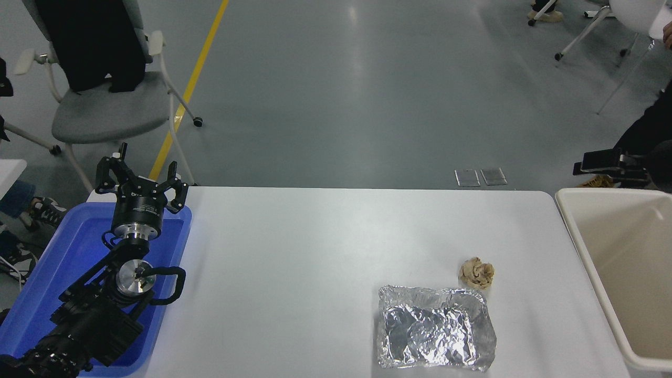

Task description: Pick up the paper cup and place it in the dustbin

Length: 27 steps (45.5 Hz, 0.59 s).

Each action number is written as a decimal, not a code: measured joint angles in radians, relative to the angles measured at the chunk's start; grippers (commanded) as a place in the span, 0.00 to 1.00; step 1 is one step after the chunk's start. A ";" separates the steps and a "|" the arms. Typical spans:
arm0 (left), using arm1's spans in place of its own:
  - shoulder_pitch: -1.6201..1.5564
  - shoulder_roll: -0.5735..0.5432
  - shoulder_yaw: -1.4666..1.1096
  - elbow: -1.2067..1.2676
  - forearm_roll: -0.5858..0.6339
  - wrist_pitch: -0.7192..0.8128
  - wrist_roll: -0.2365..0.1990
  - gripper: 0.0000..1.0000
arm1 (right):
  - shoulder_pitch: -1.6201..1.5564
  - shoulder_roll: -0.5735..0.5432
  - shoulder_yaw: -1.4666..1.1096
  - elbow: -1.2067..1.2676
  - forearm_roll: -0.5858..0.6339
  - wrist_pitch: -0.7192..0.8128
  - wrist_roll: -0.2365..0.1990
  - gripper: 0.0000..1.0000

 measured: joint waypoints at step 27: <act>0.000 0.000 0.000 0.000 0.000 0.000 0.000 0.99 | 0.350 0.304 -0.177 0.280 0.086 0.271 -0.005 1.00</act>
